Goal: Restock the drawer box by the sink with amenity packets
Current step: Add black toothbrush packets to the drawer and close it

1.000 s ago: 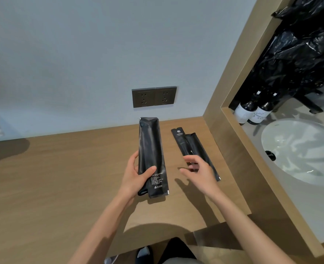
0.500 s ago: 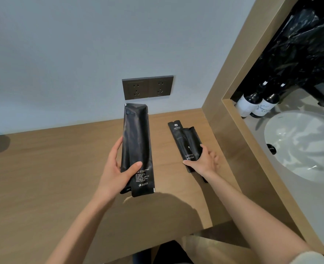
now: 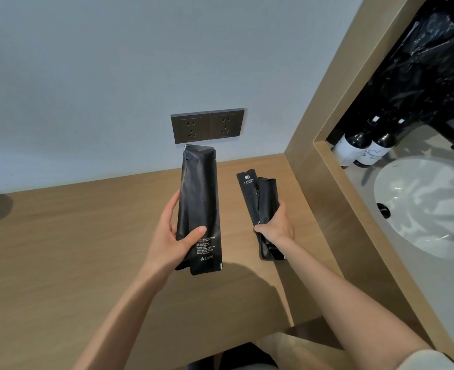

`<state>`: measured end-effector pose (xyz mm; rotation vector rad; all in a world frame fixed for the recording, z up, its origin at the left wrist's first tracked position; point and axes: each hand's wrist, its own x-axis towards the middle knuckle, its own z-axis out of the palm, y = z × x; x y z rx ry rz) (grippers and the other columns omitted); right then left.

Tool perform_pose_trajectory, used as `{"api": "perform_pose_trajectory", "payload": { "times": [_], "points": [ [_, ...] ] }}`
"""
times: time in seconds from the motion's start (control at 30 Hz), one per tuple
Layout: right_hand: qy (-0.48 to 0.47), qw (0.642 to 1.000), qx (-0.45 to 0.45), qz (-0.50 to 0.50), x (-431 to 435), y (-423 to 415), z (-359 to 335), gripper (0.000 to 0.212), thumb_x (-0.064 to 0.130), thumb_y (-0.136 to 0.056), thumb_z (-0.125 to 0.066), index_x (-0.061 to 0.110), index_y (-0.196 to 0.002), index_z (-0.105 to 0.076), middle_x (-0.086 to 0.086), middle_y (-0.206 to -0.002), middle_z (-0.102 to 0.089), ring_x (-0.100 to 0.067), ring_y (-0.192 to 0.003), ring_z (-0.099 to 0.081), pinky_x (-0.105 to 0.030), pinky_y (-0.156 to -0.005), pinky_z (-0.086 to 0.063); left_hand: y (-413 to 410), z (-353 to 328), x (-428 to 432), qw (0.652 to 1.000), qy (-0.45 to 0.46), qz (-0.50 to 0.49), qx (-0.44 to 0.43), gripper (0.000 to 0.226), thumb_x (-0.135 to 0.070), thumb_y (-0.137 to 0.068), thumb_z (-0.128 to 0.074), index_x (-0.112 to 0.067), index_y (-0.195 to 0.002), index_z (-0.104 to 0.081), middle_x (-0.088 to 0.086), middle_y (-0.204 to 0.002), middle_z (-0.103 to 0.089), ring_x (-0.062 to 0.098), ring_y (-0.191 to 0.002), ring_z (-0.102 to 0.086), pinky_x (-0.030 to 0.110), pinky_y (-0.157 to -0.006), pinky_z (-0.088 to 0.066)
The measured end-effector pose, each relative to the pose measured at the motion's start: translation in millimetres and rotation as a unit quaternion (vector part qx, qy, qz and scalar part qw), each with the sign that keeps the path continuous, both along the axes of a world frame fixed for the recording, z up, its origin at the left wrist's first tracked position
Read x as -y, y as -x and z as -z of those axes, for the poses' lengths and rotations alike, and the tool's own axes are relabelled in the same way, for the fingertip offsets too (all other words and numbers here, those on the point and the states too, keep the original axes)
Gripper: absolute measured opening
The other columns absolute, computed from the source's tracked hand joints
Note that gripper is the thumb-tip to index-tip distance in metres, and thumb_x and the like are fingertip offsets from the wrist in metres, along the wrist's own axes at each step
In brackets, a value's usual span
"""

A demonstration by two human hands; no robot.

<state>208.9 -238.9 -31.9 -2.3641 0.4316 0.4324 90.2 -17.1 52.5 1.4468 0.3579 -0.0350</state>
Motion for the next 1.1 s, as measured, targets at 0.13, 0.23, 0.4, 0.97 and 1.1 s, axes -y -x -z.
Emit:
{"api": "perform_pose_trajectory", "payload": {
  "times": [0.13,0.23,0.4,0.97,1.1],
  "points": [
    [-0.002,0.999,0.004,-0.039,-0.7,10.6,-5.4,0.104,0.015,-0.068,-0.078,0.034,-0.146,-0.012,-0.002,-0.131,-0.053,-0.033,-0.108,-0.058,-0.044,-0.084,-0.052,-0.6,-1.3,3.3,1.0,0.001,0.009,0.011,0.079,-0.001,-0.083,-0.068,-0.051,-0.133,-0.033,0.006,-0.134,-0.058,0.021,-0.103,-0.068,0.035,-0.081,-0.059],
    [-0.05,0.998,-0.002,-0.04,2.1,19.7,-11.5,0.104,0.012,-0.068,-0.078,0.036,-0.146,-0.015,-0.001,-0.137,-0.05,-0.032,-0.114,-0.055,-0.045,-0.09,-0.051,-0.2,-2.4,5.1,1.0,-0.001,0.018,0.013,0.078,-0.004,-0.082,-0.07,-0.058,-0.128,-0.036,0.006,-0.135,-0.057,0.022,-0.108,-0.066,0.042,-0.086,-0.057],
    [-0.126,0.99,0.035,-0.057,19.3,41.6,-38.1,0.092,0.007,-0.072,-0.076,0.037,-0.142,-0.024,0.002,-0.139,-0.045,-0.026,-0.12,-0.05,-0.047,-0.096,-0.051,2.6,-12.1,13.3,1.0,-0.003,0.016,0.019,0.079,-0.008,-0.079,-0.074,-0.058,-0.128,-0.037,0.004,-0.137,-0.055,0.025,-0.114,-0.062,0.05,-0.093,-0.052],
    [-0.208,0.94,0.272,0.005,214.1,179.1,-174.8,0.076,0.005,-0.077,-0.07,0.045,-0.135,-0.039,0.018,-0.139,-0.045,-0.008,-0.128,-0.046,-0.028,-0.102,-0.044,40.2,-107.4,199.6,0.983,0.009,0.151,0.101,0.082,-0.005,-0.082,-0.07,-0.041,-0.144,-0.029,-0.006,-0.125,-0.062,0.018,-0.102,-0.069,0.032,-0.077,-0.059],
    [-0.201,0.935,0.29,0.03,301.4,219.8,-188.8,0.077,0.001,-0.077,-0.07,0.042,-0.135,-0.04,0.013,-0.131,-0.052,-0.009,-0.112,-0.058,-0.011,-0.081,-0.05,64.5,-111.8,288.9,0.979,0.028,0.171,0.106,0.082,-0.003,-0.082,-0.069,-0.04,-0.143,-0.029,0.005,-0.122,-0.066,0.022,-0.1,-0.07,0.035,-0.08,-0.059]
  ]
}}
